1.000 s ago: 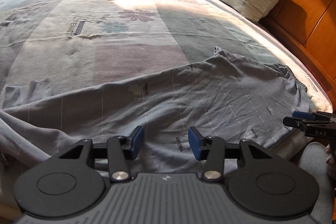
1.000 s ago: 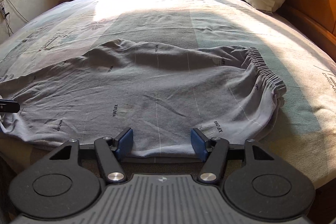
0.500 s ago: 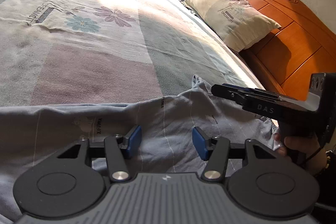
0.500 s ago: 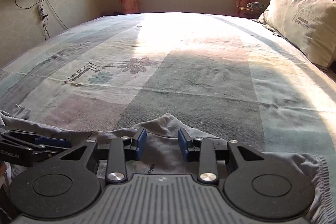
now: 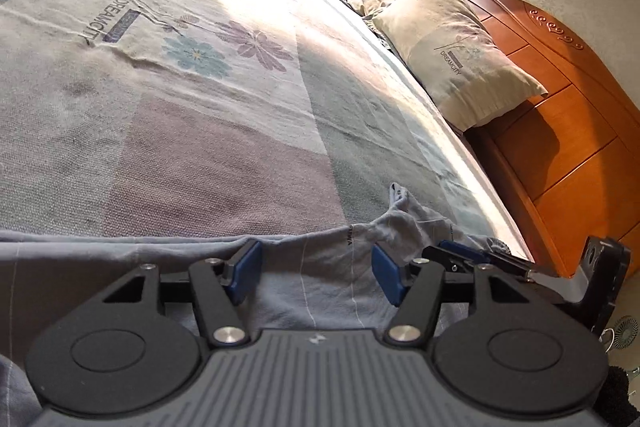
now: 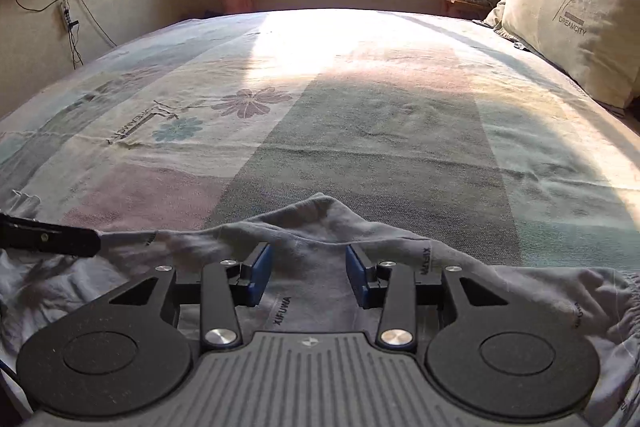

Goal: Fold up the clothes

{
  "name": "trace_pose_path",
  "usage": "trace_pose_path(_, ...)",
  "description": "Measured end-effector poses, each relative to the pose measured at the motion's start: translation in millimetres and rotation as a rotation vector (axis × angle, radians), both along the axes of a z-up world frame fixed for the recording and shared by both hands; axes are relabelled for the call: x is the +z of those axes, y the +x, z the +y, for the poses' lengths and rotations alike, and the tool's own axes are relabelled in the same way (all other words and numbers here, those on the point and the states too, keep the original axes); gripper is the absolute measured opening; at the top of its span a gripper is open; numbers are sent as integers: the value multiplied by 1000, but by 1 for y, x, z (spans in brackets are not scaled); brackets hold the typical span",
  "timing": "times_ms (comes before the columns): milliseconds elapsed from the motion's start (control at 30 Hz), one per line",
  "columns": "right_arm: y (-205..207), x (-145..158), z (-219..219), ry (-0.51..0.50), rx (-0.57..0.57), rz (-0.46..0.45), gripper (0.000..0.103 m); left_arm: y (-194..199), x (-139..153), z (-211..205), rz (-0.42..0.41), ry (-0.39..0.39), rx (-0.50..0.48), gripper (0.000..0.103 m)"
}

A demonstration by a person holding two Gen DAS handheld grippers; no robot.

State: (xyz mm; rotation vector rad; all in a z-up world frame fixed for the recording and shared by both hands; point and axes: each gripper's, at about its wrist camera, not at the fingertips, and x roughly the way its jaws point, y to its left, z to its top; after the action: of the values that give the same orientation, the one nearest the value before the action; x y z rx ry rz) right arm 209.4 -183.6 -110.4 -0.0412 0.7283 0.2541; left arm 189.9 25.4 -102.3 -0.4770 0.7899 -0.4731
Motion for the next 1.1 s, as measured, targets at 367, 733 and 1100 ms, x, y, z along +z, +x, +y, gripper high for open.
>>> trace_pose_path(367,-37,-26,-31,99,-49,-70,61,65,9,-57,37,-80,-139,63)
trace_pose_path(733,-37,-25,-28,91,-31,-82,69,99,5,-111,56,-122,-284,65)
trace_pose_path(1100,-54,-3,-54,99,-266,-286,75,114,-20,-123,118,-18,-186,57)
